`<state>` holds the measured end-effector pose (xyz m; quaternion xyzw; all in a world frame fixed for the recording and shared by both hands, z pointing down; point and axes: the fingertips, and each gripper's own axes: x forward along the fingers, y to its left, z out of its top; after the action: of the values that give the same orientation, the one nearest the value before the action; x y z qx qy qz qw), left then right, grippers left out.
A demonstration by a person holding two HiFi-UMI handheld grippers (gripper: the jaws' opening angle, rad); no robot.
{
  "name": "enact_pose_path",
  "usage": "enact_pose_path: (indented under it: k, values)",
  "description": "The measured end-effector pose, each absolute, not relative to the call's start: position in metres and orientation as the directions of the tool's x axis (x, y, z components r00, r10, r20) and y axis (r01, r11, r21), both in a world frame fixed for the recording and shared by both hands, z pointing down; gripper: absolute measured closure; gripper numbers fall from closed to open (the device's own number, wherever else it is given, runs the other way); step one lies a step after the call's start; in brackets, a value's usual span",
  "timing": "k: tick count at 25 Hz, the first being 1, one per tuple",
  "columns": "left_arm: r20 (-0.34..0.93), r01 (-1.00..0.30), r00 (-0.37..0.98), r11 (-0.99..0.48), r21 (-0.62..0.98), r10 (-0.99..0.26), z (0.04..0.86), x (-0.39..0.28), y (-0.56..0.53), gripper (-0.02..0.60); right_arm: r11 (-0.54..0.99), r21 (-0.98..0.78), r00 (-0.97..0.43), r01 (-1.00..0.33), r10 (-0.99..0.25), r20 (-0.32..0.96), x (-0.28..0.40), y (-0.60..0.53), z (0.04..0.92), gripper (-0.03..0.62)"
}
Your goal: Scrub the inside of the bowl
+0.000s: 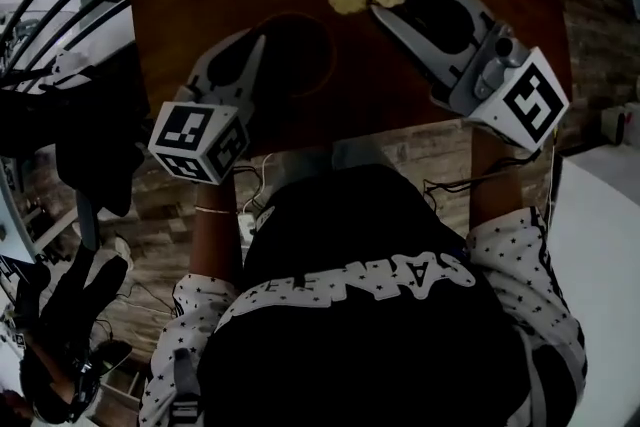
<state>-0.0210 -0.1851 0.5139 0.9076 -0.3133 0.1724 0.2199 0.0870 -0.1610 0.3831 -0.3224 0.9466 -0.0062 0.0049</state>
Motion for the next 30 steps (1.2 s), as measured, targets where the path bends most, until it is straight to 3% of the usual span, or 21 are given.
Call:
enact_pose_path:
  k: [30]
  values:
    - [0.587, -0.688, 0.683, -0.653, 0.317, -0.434, 0.588, -0.036, -0.177, 0.558, 0.871, -0.049, -0.871, -0.49, -0.486, 0.073, 0.061, -0.152, 0.384, 0.549]
